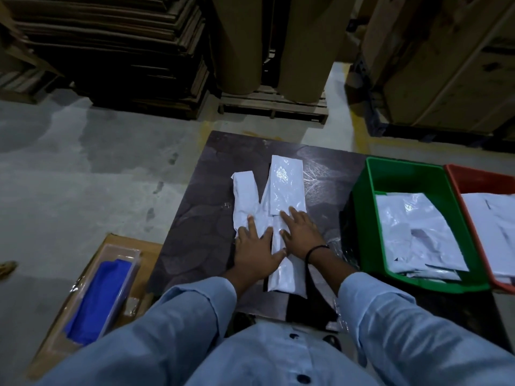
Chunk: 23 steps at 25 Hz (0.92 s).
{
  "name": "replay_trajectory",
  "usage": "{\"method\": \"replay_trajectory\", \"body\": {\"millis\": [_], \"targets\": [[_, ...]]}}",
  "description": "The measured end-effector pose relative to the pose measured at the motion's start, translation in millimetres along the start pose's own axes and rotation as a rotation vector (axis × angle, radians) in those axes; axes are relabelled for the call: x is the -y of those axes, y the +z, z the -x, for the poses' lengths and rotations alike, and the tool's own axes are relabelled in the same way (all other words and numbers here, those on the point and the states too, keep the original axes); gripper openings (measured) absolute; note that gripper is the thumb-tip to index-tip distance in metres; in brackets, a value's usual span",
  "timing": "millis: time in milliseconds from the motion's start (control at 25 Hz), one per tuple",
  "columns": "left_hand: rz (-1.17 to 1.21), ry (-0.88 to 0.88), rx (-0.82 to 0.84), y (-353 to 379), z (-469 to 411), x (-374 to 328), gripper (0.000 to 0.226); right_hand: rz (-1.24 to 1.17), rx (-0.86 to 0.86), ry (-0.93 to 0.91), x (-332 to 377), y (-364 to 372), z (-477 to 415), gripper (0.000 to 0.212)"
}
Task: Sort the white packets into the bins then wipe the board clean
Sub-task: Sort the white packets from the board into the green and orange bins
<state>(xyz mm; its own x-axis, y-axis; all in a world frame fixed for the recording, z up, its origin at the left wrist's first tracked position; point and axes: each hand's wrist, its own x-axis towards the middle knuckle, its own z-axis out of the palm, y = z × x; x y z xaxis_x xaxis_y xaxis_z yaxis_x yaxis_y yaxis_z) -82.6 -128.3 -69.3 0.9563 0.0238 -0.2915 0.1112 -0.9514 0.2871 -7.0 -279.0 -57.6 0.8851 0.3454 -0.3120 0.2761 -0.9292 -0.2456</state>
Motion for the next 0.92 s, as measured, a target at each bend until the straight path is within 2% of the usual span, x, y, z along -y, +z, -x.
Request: {"method": "replay_trajectory", "body": {"millis": [160, 320, 440, 560, 640, 920], "targets": [[-0.034, 0.053, -0.047, -9.5, 1.5, 4.4, 0.072, 0.039, -0.045, 0.028, -21.7, -0.2, 5.1, 0.059], [0.031, 0.074, -0.262, -20.8, -8.6, 15.8, 0.044, 0.011, -0.215, 0.111, -12.3, 11.3, 24.5, 0.066], [0.055, 0.057, -0.286, -25.7, -25.6, 19.2, 0.051, -0.032, -0.180, 0.155, 0.3, 26.3, 38.5, 0.074], [0.084, 0.037, -0.157, -31.4, -50.1, 15.2, 0.065, -0.011, -0.042, 0.155, 0.0, 38.4, 45.9, 0.079], [0.096, 0.008, -0.091, -37.0, -67.1, 13.8, 0.073, 0.039, -0.012, 0.100, -5.9, 36.8, 49.9, 0.082], [0.060, 0.014, -0.046, -39.9, -112.0, 17.7, 0.073, 0.059, 0.005, 0.041, -33.9, 39.2, 59.6, 0.077]]}}
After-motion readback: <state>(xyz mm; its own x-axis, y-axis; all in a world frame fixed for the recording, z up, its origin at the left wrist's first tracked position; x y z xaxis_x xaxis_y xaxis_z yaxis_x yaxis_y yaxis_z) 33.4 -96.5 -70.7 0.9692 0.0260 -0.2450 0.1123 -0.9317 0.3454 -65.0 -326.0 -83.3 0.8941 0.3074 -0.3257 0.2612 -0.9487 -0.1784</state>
